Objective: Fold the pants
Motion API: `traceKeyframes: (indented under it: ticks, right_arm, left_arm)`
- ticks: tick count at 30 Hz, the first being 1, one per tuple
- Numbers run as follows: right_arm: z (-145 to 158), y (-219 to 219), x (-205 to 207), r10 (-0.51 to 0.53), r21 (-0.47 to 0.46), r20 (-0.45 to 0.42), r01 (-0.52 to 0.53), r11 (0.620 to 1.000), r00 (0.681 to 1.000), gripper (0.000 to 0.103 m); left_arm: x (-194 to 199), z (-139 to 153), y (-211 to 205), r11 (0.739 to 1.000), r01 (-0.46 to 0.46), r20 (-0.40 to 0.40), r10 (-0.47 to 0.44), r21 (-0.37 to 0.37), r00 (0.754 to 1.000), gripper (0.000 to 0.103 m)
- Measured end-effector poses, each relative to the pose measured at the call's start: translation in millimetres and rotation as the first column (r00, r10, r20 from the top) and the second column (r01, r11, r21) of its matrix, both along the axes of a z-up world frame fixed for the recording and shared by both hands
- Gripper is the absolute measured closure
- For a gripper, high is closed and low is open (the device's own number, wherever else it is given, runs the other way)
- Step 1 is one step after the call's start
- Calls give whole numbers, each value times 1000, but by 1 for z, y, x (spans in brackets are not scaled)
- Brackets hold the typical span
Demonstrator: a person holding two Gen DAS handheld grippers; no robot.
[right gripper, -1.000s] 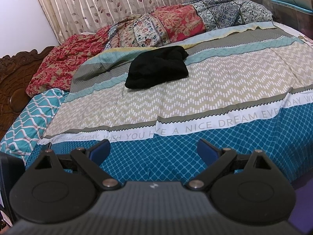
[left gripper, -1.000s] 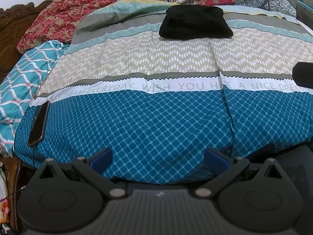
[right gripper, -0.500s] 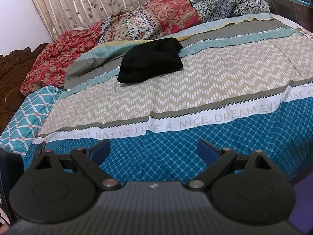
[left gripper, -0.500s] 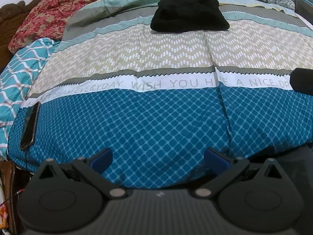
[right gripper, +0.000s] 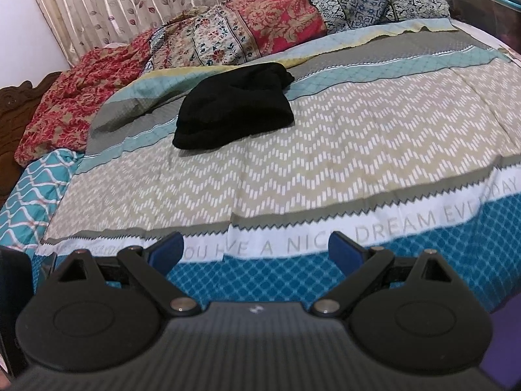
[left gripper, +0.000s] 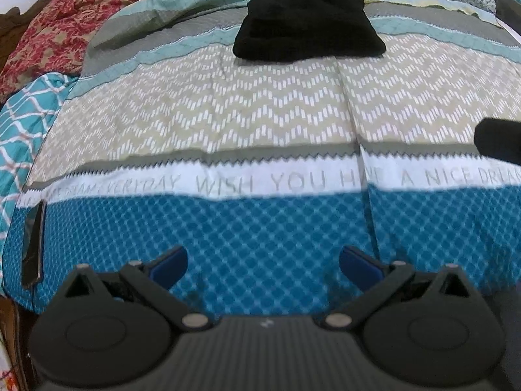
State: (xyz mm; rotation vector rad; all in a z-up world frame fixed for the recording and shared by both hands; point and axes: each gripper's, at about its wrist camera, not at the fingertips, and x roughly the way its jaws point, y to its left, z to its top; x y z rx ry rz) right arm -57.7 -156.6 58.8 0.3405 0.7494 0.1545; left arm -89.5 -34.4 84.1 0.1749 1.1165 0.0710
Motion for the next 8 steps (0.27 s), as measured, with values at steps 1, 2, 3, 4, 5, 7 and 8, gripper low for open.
traceKeyframes:
  ticks: [1, 2, 3, 4, 5, 7, 8]
  right_arm:
    - [1, 0, 4, 0, -3, -1, 0, 1000, 1000, 6]
    - [2, 0, 9, -2, -6, 0, 2, 1000, 1000, 6]
    - [3, 0, 14, -3, -11, 2, 3, 1000, 1000, 6]
    - [4, -1, 18, -5, -18, 4, 5, 1000, 1000, 6]
    - [5, -1, 22, -7, -23, 9, 7, 1000, 1000, 6]
    - [8, -2, 30, -13, -35, 24, 14, 999, 1000, 6]
    - [10, -3, 33, -15, -40, 34, 16, 999, 999, 6]
  left_arm:
    - [7, 1, 0, 1000, -2, 4, 2, 0, 1000, 0]
    - [13, 2, 0, 1000, -5, 8, 5, -2, 1000, 0]
    - [19, 4, 0, 1000, -6, 15, 6, -5, 1000, 0]
    - [26, 6, 0, 1000, -2, 25, 2, -13, 1000, 0]
    - [32, 9, 0, 1000, 4, 36, -3, -25, 999, 0]
    - [44, 17, 1, 999, 12, 69, -8, -46, 998, 0]
    - [49, 21, 0, 999, 18, 89, -14, -49, 996, 0]
